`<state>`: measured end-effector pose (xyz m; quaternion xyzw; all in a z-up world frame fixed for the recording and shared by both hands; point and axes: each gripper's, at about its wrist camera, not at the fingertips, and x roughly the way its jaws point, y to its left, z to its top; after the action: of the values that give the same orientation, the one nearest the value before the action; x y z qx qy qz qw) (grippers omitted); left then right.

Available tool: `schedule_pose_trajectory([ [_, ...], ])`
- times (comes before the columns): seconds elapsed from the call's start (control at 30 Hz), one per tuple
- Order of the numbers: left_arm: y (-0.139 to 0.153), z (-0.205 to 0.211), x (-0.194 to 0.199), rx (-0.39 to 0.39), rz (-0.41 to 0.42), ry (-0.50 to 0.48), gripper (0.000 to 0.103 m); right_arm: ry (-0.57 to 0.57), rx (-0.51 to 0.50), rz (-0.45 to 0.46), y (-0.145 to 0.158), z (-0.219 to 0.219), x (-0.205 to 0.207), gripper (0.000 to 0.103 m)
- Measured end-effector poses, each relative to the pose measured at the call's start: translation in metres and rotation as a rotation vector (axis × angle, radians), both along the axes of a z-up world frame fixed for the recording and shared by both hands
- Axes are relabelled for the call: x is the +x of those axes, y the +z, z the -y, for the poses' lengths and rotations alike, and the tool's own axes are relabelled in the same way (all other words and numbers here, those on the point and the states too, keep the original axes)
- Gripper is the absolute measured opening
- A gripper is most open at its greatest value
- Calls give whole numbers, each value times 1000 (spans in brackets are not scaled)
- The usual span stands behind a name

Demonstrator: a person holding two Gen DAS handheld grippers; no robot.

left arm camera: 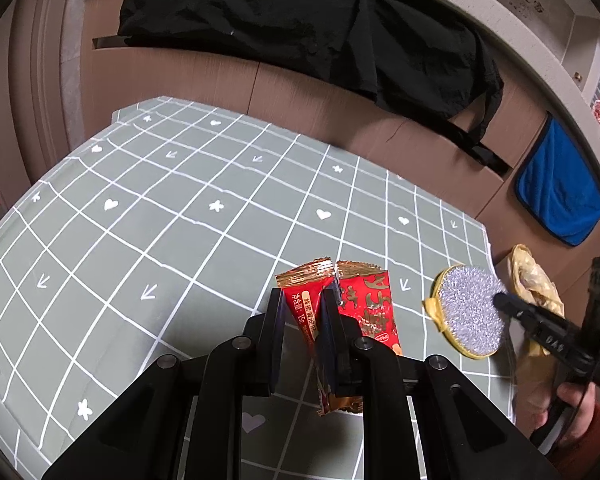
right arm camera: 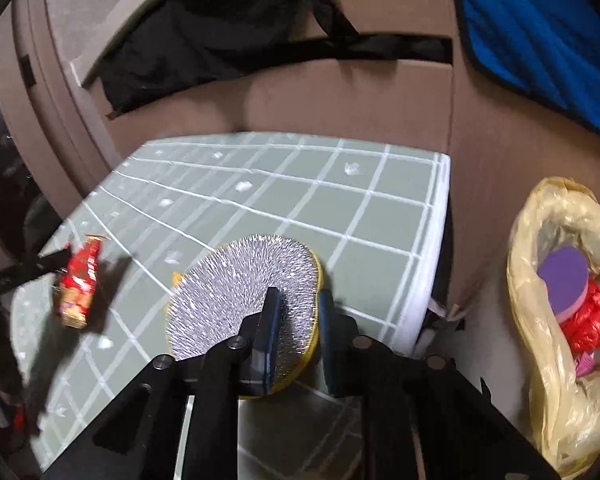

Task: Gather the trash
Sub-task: 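Grasp the red snack wrappers with the left gripper while the right grasps the glittery round pad, then carry the red wrappers and glittery pad over the bin with both grippers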

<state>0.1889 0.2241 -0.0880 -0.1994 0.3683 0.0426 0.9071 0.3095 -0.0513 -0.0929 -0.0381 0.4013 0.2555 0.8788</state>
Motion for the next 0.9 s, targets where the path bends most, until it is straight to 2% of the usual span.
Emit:
schedule_pose_trajectory([
  [0.27,23,-3,-7,7,77,-14,18,81,4,173,68,-18,-27,13],
  [0.53,69,22,2,64,193,-55,18,77,0,242,95,-23,-30,13],
  [0.7,106,59,23,83,278,-114,18,23,36,329,126,11,-32,13],
  [0.9,144,134,60,86,373,-243,18,-84,53,453,168,78,-39,13],
])
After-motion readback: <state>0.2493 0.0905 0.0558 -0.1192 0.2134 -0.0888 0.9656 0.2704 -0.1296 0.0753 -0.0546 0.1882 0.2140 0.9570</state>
